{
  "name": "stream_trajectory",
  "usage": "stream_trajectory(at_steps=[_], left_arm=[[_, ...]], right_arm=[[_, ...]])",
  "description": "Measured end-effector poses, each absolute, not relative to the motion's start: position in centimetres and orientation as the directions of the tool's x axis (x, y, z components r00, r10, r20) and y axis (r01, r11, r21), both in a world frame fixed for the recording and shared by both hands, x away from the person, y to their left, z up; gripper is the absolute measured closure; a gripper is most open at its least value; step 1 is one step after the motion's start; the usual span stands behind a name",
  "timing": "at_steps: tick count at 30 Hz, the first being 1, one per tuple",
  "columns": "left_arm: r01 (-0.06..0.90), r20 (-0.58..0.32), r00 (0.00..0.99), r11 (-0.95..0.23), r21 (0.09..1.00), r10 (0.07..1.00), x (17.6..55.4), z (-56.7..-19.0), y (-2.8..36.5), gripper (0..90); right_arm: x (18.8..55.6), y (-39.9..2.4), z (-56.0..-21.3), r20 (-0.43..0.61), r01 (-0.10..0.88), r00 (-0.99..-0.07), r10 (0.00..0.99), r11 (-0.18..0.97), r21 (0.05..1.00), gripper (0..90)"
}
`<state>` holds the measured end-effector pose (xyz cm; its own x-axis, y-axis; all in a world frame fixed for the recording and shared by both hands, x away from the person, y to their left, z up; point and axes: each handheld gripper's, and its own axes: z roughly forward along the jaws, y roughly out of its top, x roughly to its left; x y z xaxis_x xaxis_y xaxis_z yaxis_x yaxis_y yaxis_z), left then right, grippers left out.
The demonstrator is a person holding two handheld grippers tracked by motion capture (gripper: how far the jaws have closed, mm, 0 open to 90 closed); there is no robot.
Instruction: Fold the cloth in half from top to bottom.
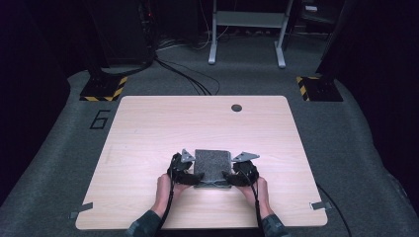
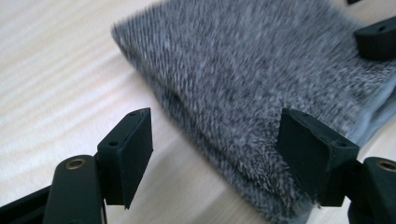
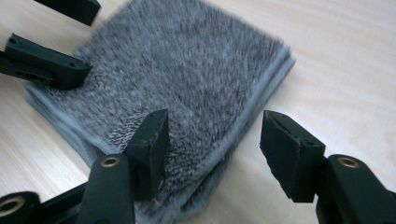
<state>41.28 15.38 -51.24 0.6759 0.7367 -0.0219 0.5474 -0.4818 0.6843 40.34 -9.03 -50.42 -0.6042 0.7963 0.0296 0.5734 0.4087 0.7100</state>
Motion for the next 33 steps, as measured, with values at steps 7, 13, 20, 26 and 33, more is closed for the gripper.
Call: stream_trajectory(at_steps=[7, 13, 20, 26, 33], left_arm=[[0.538, 0.011, 0.670, -0.496, 0.681, 0.742, 40.7, -51.5, 15.6, 26.3], [0.530, 0.000, 0.651, -0.455, 0.716, 0.759, 40.1, -50.8, 16.0, 18.5], [0.551, -0.016, 0.631, -0.433, 0.713, 0.776, 40.5, -50.7, 16.1, 16.4], [0.575, -0.013, 0.627, -0.452, 0.682, 0.779, 40.5, -51.7, 15.5, 14.7], [0.595, -0.010, 0.609, -0.448, 0.667, 0.793, 41.5, -52.2, 15.5, 5.1]], right_arm=[[39.8, -8.8, -51.4, -0.006, 0.586, -0.584, 0.812, 0.427, 0.689, 36.7], [39.3, -9.1, -51.0, 0.012, 0.592, -0.555, 0.832, 0.385, 0.708, 28.4], [39.1, -9.3, -50.7, 0.027, 0.610, -0.540, 0.841, 0.369, 0.701, 19.7], [39.5, -9.2, -51.7, 0.020, 0.625, -0.541, 0.841, 0.387, 0.678, 15.0], [40.1, -9.3, -52.2, 0.018, 0.632, -0.530, 0.848, 0.380, 0.676, 8.9]])
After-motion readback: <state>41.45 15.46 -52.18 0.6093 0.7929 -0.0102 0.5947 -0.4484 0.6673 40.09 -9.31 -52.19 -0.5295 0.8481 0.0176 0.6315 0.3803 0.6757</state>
